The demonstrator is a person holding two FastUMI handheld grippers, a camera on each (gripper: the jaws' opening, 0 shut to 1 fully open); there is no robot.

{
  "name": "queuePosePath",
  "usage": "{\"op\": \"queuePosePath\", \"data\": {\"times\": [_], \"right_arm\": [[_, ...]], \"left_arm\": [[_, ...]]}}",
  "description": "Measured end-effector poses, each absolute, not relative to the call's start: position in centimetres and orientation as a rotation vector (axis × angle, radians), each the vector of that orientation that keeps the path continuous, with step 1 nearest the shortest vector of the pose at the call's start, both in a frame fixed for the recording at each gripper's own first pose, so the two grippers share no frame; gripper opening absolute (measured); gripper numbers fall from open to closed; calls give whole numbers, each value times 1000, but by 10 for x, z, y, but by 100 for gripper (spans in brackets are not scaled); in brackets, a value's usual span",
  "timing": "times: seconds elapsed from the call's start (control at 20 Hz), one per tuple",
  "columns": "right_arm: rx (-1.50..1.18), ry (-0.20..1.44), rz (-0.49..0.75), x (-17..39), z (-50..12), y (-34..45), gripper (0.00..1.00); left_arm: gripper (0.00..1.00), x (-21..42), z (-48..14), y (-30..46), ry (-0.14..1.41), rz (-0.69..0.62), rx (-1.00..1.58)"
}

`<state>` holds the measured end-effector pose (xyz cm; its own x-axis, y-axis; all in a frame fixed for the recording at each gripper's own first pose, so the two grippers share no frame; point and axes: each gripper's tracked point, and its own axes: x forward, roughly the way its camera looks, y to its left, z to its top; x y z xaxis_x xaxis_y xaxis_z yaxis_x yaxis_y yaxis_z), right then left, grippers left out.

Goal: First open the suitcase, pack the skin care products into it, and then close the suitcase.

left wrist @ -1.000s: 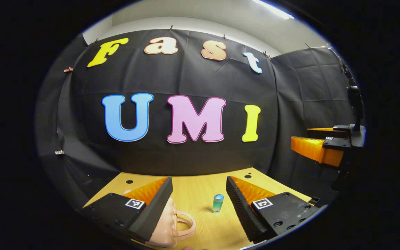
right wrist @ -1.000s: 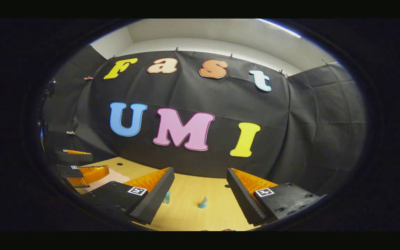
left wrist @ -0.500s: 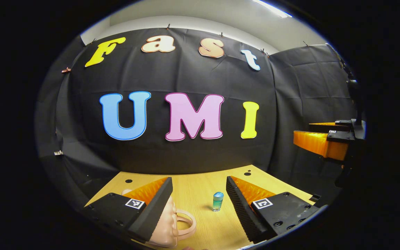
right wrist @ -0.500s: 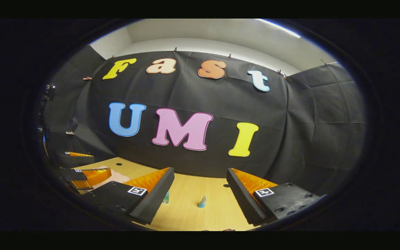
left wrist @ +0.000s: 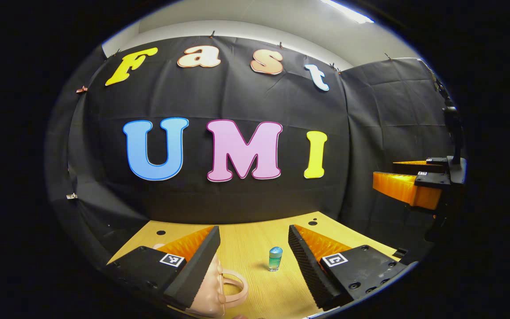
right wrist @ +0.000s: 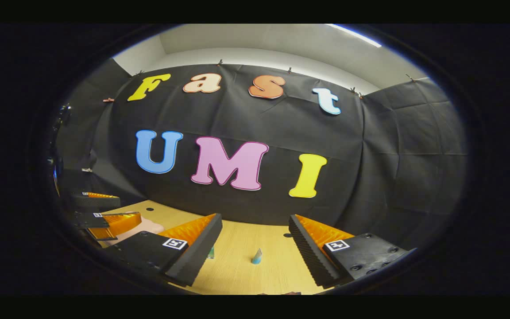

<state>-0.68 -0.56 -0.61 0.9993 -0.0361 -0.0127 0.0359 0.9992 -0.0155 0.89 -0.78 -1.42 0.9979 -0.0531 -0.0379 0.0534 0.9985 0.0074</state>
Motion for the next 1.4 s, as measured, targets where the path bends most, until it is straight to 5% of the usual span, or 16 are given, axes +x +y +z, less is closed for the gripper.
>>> {"op": "queuePosePath", "data": {"times": [0.5,0.9,1.4], "right_arm": [[20,2,63,10,-32,1,96],[58,73,159,37,-79,-35,96],[114,209,121,67,-134,-98,96]], "left_arm": [[97,37,-104,-21,331,-100,-50],[98,71,-226,-8,711,38,-49],[93,102,-293,14,924,171,-240]]}}
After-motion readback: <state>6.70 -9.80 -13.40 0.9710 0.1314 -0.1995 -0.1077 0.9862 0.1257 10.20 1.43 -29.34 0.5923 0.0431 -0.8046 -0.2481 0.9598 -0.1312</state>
